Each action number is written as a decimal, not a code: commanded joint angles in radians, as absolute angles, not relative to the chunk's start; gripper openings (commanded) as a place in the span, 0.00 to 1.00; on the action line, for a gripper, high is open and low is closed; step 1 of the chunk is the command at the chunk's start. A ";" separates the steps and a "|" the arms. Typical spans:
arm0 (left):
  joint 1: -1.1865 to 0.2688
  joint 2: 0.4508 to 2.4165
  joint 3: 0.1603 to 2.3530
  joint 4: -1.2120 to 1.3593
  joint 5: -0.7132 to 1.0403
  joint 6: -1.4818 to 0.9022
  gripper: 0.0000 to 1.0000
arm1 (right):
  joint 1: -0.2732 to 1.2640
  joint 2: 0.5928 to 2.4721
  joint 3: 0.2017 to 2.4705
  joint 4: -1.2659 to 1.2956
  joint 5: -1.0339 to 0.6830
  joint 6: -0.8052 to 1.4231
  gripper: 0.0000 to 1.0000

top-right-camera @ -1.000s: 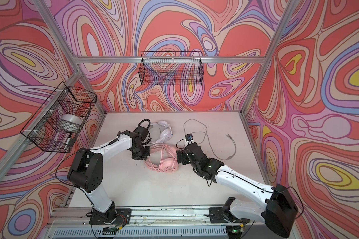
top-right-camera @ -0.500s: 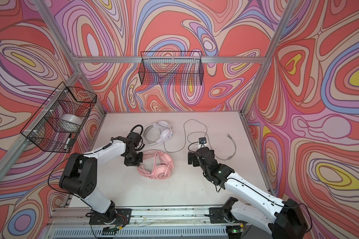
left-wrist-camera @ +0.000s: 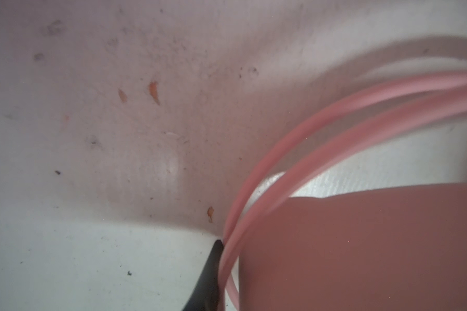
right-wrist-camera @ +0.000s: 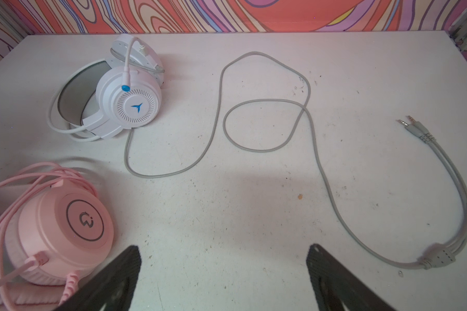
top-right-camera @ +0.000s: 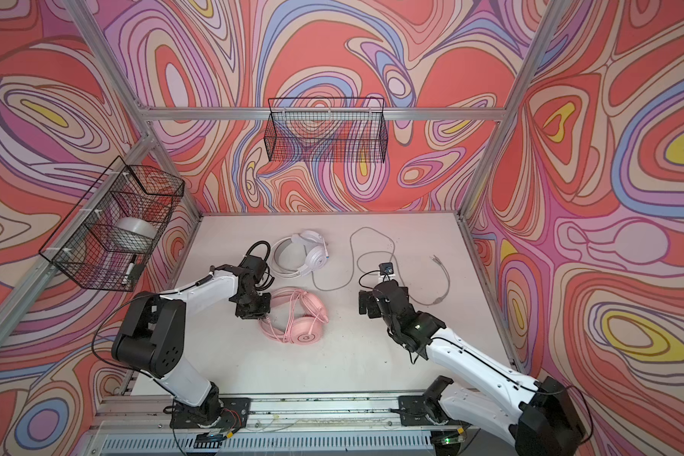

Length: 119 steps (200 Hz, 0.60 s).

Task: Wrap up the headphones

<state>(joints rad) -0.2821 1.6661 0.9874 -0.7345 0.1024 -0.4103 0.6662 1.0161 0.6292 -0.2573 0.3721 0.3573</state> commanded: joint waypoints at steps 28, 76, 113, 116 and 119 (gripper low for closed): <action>-0.276 1.661 0.996 -0.772 0.089 -0.417 0.26 | 0.657 1.050 0.676 -0.276 0.359 0.333 0.99; -0.277 1.617 0.985 -0.775 0.109 -0.436 0.42 | 0.655 1.080 0.696 -0.263 0.328 0.308 0.99; -0.276 1.609 0.991 -0.776 0.127 -0.445 0.55 | 0.654 1.089 0.697 -0.256 0.314 0.307 0.99; -0.276 1.609 0.992 -0.776 0.128 -0.446 0.56 | 0.653 1.089 0.697 -0.256 0.312 0.307 0.99; -0.276 1.610 0.992 -0.775 0.130 -0.446 0.56 | 0.653 1.089 0.697 -0.256 0.312 0.307 0.98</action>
